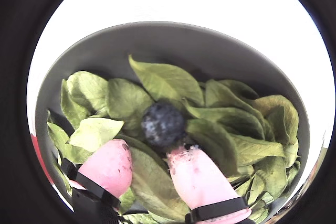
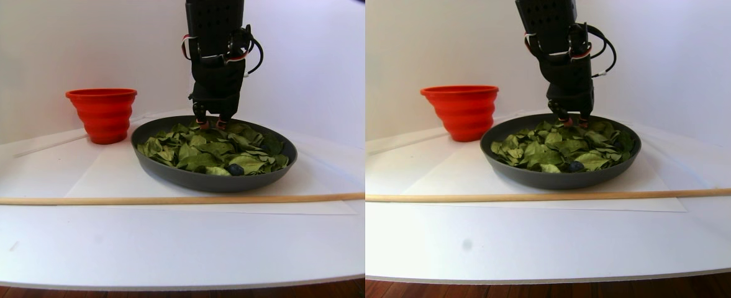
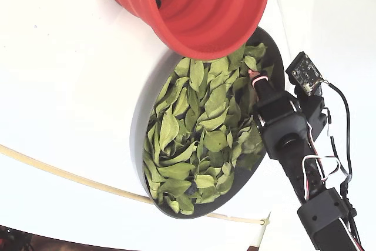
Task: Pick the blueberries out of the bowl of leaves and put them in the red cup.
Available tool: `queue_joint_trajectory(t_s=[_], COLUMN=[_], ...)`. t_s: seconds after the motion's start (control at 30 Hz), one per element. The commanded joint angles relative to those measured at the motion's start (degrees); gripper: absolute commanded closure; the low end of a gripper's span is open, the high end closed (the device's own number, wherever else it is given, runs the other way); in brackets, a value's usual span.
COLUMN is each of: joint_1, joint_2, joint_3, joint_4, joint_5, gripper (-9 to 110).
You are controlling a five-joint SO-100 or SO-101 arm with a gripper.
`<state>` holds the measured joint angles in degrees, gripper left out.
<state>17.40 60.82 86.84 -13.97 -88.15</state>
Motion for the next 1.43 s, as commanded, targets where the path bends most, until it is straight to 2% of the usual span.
queue_joint_trajectory(t_s=[0.0, 0.7, 1.4], joint_1=[0.1, 2.0, 3.4], joint_2=[9.0, 9.2, 6.5], joint_3=[-0.4, -2.4, -6.5], joint_4=[-0.8, -0.9, -0.9], joint_5=[-0.1, -1.8, 0.5], gripper=[88, 83, 83])
